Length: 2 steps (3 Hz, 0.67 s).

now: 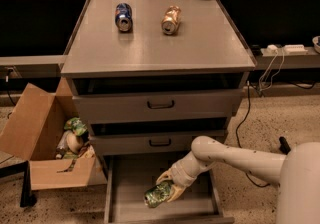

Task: Pick green can from bottom drawer and place on counter

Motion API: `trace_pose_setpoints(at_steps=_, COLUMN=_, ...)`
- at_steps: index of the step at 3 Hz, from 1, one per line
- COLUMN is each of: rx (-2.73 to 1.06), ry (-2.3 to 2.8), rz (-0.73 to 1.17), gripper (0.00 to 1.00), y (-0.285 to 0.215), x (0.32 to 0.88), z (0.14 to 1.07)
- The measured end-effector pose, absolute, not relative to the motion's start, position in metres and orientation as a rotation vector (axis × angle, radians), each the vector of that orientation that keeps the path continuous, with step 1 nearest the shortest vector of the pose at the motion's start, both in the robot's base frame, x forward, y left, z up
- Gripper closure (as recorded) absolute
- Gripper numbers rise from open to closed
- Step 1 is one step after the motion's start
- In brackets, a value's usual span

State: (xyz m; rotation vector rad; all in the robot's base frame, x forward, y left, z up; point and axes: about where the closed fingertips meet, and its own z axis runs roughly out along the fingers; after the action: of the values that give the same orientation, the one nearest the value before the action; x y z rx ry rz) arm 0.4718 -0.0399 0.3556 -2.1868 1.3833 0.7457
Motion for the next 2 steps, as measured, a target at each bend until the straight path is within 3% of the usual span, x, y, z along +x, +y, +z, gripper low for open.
trace_pose_setpoints(at_steps=2, rx=-2.197, ry=1.302, rz=0.695, gripper=1.00, y=-0.0296, x=0.4559, z=0.4023)
